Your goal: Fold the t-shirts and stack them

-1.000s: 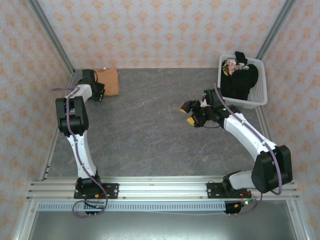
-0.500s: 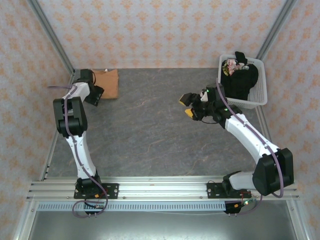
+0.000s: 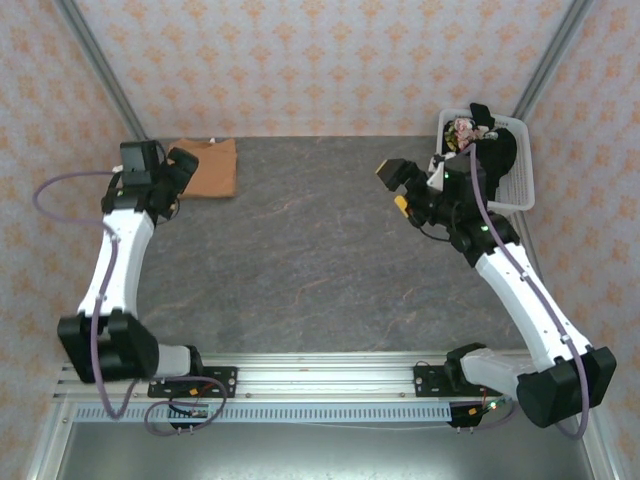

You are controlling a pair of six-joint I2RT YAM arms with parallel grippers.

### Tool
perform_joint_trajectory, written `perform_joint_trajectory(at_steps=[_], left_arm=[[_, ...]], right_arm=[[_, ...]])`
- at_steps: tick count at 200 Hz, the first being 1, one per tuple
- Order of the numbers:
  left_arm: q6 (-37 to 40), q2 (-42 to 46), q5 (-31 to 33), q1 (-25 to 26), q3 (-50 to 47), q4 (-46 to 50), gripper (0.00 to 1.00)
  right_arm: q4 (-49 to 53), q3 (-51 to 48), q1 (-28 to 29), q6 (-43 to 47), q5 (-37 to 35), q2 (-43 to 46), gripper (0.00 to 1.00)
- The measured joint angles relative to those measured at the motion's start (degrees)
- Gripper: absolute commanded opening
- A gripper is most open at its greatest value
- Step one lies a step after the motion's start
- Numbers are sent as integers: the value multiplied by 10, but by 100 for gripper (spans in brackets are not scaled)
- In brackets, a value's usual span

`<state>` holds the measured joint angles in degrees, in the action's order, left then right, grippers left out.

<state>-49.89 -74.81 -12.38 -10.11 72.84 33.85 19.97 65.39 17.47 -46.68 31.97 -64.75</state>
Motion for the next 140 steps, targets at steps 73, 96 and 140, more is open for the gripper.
perform_joint_trajectory(at_steps=[73,96,140], left_arm=[[14,183,155,79,-54,117,100],[51,246,243,120,-118,106,100],[234,329,254,144,-317,-56,100]], right_arm=[[112,55,-3,71,-94,34,99],[153,56,-3,104,-192,66,99],[23,-186,-3,256,-383,210,99]])
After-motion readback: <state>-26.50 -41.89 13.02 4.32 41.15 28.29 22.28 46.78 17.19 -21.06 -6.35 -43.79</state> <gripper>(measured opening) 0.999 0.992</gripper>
